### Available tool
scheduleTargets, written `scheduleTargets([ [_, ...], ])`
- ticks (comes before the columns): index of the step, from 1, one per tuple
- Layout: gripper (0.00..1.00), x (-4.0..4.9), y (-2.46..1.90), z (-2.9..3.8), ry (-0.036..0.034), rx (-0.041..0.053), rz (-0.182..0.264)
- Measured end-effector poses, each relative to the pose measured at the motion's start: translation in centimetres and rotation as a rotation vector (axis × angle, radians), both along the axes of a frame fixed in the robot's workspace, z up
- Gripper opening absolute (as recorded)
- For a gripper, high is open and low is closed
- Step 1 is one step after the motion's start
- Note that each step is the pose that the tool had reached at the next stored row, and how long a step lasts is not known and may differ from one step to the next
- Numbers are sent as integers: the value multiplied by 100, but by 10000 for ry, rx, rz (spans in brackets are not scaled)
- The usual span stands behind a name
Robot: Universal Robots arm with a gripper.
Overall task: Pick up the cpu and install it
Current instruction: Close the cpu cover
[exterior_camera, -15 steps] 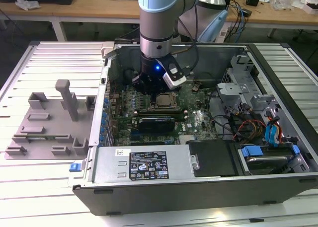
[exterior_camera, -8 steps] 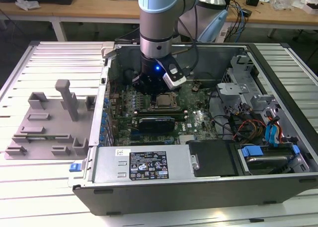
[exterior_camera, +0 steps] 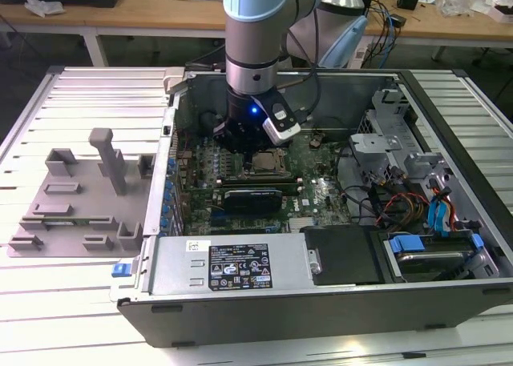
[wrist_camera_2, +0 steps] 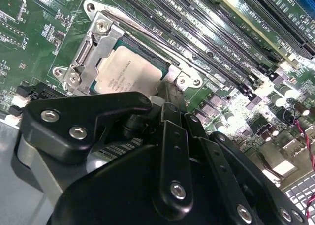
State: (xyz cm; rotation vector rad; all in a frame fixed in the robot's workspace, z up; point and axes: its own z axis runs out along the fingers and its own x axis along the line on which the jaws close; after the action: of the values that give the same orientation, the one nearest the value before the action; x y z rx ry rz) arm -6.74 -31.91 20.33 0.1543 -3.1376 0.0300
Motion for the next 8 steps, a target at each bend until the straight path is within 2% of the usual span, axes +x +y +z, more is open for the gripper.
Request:
scheduleTargets([
  [2,11,0,-1,0,-1,-1,0],
  [5,11,-1,-1,38,0,1,-1],
  [7,11,0,-1,85,-1,1,0],
  [8,11,0,-1,143,-1,1,1],
])
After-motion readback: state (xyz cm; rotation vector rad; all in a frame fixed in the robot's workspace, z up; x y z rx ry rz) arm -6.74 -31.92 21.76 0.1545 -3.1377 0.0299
